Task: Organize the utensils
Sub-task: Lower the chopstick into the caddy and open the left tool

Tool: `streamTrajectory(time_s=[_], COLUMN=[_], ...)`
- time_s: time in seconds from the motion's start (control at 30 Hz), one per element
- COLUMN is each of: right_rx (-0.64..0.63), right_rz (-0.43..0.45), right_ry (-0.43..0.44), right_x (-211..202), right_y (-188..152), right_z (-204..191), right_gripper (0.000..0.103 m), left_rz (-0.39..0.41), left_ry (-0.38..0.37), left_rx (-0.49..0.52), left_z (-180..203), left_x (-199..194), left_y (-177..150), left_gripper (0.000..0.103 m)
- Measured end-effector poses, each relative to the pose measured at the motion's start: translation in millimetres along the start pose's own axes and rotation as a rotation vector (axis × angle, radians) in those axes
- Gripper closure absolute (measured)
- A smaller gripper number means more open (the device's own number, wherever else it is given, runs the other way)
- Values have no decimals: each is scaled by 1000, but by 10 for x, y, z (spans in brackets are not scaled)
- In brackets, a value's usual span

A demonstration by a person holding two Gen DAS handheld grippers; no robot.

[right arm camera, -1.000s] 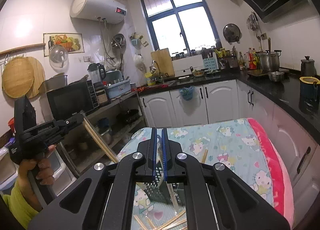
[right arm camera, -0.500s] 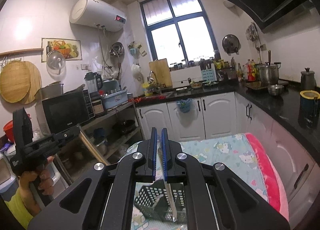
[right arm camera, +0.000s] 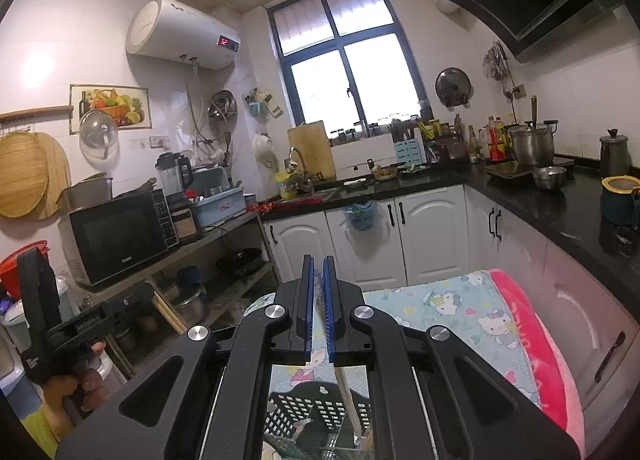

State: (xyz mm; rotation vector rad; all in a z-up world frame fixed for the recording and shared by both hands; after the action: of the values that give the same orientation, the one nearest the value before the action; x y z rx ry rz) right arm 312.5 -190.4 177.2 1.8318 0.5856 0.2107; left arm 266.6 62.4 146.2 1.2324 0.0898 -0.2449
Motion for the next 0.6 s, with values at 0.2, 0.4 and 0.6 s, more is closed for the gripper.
streamTrajectory(time_s=[0.2, 0.4, 0.6], right_rx=[7, 24, 34], right_rz=[-13, -42, -73], right_ry=[-19, -43, -60], right_x=[149, 284, 372], right_y=[-133, -295, -467], right_z=[98, 215, 312], right_gripper=[98, 98, 98], left_rz=[-30, -60, -98], left_ry=[11, 12, 2], left_rx=[2, 2, -8], left_z=[-68, -93, -96], left_x=[128, 243, 354], left_y=[-192, -364, -550], left_gripper=[100, 100, 100])
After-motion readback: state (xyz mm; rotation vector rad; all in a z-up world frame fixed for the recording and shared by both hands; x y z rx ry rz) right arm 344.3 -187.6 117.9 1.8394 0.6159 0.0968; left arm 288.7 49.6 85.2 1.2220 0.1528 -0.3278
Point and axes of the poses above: each gripper's, at about its wrist camera, not at the fingertips, and x roughly the way its jaws point, z to its right, y to its top, the point moved 6 cm from there along x, roughly the way its jaws point, and after that the axes turned 5 degrees about x, right-handed, at the moved point
